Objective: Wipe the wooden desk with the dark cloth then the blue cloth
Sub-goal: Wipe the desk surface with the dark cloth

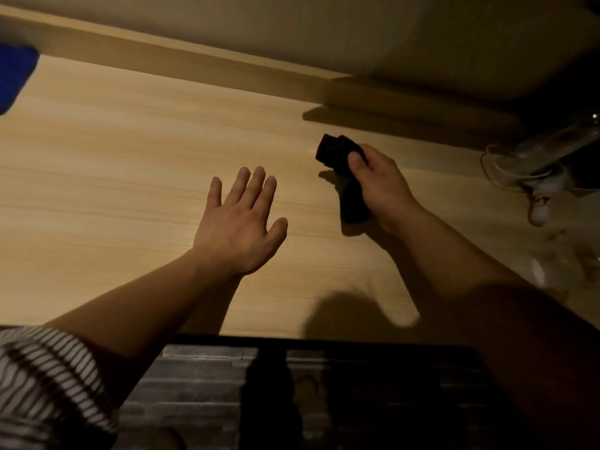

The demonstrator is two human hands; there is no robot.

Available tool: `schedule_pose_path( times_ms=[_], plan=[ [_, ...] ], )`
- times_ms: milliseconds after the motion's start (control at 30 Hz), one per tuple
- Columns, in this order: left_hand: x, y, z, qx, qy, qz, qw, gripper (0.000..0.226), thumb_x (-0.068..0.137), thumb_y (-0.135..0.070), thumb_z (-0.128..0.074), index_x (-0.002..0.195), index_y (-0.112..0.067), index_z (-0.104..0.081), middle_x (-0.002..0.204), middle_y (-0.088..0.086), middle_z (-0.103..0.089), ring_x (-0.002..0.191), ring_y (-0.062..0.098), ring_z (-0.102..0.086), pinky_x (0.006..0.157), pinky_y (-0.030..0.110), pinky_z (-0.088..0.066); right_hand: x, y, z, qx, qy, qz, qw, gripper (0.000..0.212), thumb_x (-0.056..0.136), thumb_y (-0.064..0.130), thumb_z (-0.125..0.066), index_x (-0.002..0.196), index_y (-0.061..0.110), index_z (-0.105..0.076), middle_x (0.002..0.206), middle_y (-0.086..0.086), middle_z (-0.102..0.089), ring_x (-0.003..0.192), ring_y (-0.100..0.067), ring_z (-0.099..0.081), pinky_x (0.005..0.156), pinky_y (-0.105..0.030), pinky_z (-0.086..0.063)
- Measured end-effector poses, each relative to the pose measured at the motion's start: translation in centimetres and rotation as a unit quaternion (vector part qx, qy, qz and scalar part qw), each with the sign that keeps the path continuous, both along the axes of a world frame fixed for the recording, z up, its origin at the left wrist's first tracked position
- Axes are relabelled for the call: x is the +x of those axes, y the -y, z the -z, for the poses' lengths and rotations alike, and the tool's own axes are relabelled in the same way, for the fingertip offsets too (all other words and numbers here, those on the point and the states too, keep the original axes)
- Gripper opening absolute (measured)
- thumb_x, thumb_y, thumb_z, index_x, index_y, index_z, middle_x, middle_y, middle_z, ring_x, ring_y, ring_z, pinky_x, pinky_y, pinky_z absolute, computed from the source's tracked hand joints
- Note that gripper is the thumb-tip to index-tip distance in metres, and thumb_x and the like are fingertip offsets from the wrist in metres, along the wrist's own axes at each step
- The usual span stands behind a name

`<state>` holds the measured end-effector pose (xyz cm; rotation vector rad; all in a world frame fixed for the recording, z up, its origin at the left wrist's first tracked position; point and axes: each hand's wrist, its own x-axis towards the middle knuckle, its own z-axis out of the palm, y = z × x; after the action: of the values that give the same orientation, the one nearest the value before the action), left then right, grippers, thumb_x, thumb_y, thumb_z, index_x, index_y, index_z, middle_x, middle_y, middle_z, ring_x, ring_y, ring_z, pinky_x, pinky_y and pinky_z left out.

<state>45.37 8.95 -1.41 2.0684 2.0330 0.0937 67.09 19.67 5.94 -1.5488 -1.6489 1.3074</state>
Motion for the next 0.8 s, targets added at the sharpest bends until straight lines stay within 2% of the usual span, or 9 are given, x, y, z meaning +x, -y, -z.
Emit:
schedule_pose_path(
  times_ms=[133,233,267,333,367,433,500,600,800],
  plan=[
    [0.2,0.0,0.2,-0.001,-0.008,-0.005,1.000,0.080,0.104,-0.069,-0.007,0.170,-0.025,0.006,0.177,-0.001,0.014,0.162,0.020,0.020,0.130,0.057,0.009,-0.8,-8.1,1.8,0.094,0.118,-0.048,0.987,0.028,0.111,0.031,-0.040,0.129,0.026,-0.060,0.119,-0.002,-0.067,0.111,-0.024,-0.063,0.102,-0.052,-0.049],
    [0.2,-0.1,0.3,-0.001,-0.007,-0.010,1.000,0.080,0.104,-0.068,-0.010,0.170,-0.025,0.004,0.177,-0.001,0.013,0.163,0.020,0.019,0.130,0.057,0.008,-1.4,-12.1,3.0,0.166,0.216,-0.086,0.958,0.035,0.110,0.039,-0.035,0.134,0.028,-0.058,0.127,-0.002,-0.063,0.122,-0.030,-0.053,0.105,-0.046,-0.038],
    [0.2,-0.1,0.3,-0.001,-0.009,-0.010,1.000,0.080,0.104,-0.068,-0.010,0.170,-0.025,0.003,0.177,-0.002,0.014,0.163,0.020,0.019,0.130,0.058,0.008,-1.6,-13.1,3.4,0.175,0.242,-0.106,0.948,0.036,0.111,0.041,-0.033,0.133,0.027,-0.058,0.126,-0.002,-0.062,0.124,-0.032,-0.052,0.104,-0.045,-0.036],
    [0.2,-0.1,0.4,0.000,-0.011,-0.011,1.000,0.080,0.104,-0.068,-0.010,0.170,-0.026,0.003,0.177,-0.002,0.014,0.162,0.019,0.020,0.130,0.058,0.007,-2.1,-14.1,4.2,0.167,0.299,-0.155,0.927,0.039,0.111,0.046,-0.030,0.135,0.030,-0.057,0.127,-0.003,-0.061,0.129,-0.036,-0.049,0.108,-0.052,-0.032],
    [0.1,-0.1,0.4,0.001,-0.012,-0.011,1.000,0.080,0.104,-0.068,-0.011,0.170,-0.026,0.003,0.177,-0.002,0.014,0.162,0.019,0.020,0.130,0.058,0.007,-2.2,-14.2,4.6,0.169,0.340,-0.181,0.907,0.042,0.110,0.051,-0.028,0.141,0.036,-0.052,0.139,-0.002,-0.057,0.138,-0.037,-0.042,0.112,-0.057,-0.027],
    [0.1,0.0,0.5,0.000,-0.014,-0.012,1.000,0.080,0.104,-0.068,-0.011,0.170,-0.026,0.004,0.177,-0.003,0.014,0.162,0.018,0.021,0.130,0.058,0.007,-2.3,-14.0,5.4,0.183,0.402,-0.217,0.870,0.049,0.107,0.059,-0.024,0.153,0.047,-0.035,0.164,0.006,-0.035,0.153,-0.032,-0.020,0.117,-0.062,-0.014],
    [0.1,0.0,0.5,0.002,-0.015,-0.012,1.000,0.079,0.105,-0.068,-0.012,0.170,-0.026,0.003,0.177,-0.002,0.014,0.162,0.018,0.020,0.130,0.058,0.005,-2.1,-13.7,5.6,0.191,0.415,-0.234,0.858,0.051,0.105,0.062,-0.021,0.155,0.053,-0.024,0.170,0.011,-0.021,0.157,-0.029,-0.010,0.117,-0.065,-0.008],
    [0.2,0.0,0.5,0.005,-0.012,-0.012,1.000,0.079,0.105,-0.068,-0.012,0.171,-0.025,0.001,0.177,-0.002,0.012,0.163,0.019,0.018,0.130,0.059,0.004,-1.3,-12.8,5.7,0.200,0.422,-0.260,0.845,0.052,0.105,0.063,-0.016,0.156,0.057,-0.013,0.172,0.013,-0.011,0.157,-0.029,-0.006,0.117,-0.067,-0.004],
    [0.2,0.0,0.4,-0.001,-0.014,-0.014,1.000,0.080,0.104,-0.069,-0.009,0.170,-0.026,0.004,0.177,-0.002,0.014,0.162,0.019,0.021,0.130,0.056,0.008,0.8,-7.1,6.2,0.242,0.418,-0.293,0.825,0.053,0.106,0.058,-0.018,0.159,0.051,-0.015,0.173,0.015,-0.008,0.159,-0.027,-0.001,0.118,-0.069,-0.004]
  ],
)
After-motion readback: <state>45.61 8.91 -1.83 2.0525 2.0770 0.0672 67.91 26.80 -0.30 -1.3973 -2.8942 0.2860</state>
